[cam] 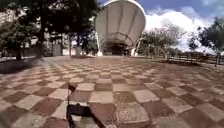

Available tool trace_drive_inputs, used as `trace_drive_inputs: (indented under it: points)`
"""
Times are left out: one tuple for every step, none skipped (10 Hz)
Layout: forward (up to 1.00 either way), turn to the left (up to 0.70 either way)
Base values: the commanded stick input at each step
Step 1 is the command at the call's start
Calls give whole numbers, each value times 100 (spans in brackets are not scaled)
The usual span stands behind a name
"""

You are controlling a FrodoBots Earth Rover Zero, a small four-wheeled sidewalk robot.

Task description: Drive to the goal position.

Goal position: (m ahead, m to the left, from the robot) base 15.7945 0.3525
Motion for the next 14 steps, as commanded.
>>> trace_drive_inputs:
  points:
    - [100, 0]
    - [100, 0]
    - [100, 0]
    - [100, 0]
    - [100, 0]
    - [100, 0]
    - [100, 0]
    - [100, 0]
    - [100, 0]
    - [100, 0]
    - [100, 0]
    - [100, 0]
    - [100, 0]
    - [100, 0]
